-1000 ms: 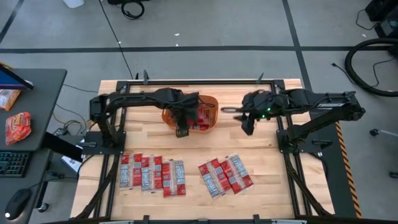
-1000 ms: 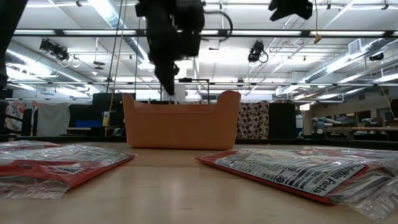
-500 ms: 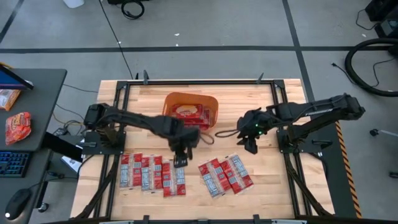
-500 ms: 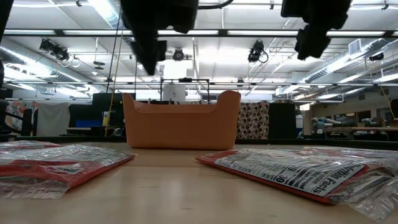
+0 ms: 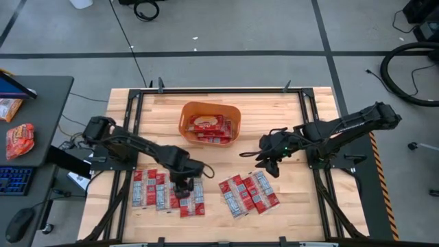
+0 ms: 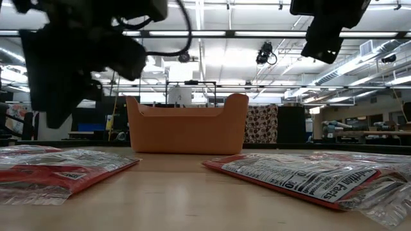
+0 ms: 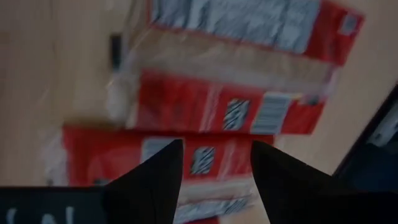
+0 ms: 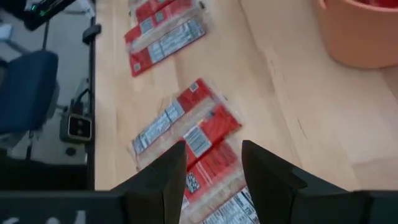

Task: Sort popcorn bags into baskets
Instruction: Put the red popcorn bag into the orange bin

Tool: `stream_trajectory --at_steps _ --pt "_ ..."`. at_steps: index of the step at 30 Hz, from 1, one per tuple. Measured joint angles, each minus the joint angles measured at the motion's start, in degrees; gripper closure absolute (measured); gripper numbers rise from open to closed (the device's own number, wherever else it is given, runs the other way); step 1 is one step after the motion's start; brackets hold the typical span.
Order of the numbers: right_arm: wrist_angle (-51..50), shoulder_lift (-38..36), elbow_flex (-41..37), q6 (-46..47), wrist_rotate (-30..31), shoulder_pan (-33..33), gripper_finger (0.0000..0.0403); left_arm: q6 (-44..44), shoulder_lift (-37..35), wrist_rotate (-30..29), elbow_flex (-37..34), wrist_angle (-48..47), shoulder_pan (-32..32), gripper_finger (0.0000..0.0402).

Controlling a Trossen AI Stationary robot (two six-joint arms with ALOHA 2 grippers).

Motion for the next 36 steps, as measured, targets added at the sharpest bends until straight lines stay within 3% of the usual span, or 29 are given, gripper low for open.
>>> stream_trajectory --at_steps 6,9,12,19,23,30,36 --pt "3.4 1.2 0.0 4.3 3.8 1.4 0.0243 0.4 -6.0 -3.5 -6.5 0.8 0.2 0.0210" --pt "5.8 3.8 0.0 4.4 4.5 2.0 0.0243 0.5 -7.8 -8.0 -8.5 2.0 -0.1 0.0210" --pt "9.2 7.1 0.0 5.5 4.6 2.4 0.0243 2.1 -8.1 -12.3 -9.4 3.5 -1.4 0.0210" --pt "17.9 14.5 0.0 9.2 3.4 3.0 0.0243 7.8 -6.3 -14.5 -10.0 12.2 -5.1 0.0210" --pt "14.0 17.2 0.0 16.3 -1.0 3.5 0.0243 7.1 -4.5 -14.8 -10.0 17.9 -6.7 0.0210" --pt "-4.7 17.3 -0.4 27.4 -6.1 6.8 0.0240 1.6 -2.4 -19.2 -10.0 32.8 -6.7 0.0210" --pt "-0.5 11.5 -9.6 34.8 -11.5 9.2 0.0222 -1.5 2.7 -19.5 -8.7 42.2 -6.4 0.0210"
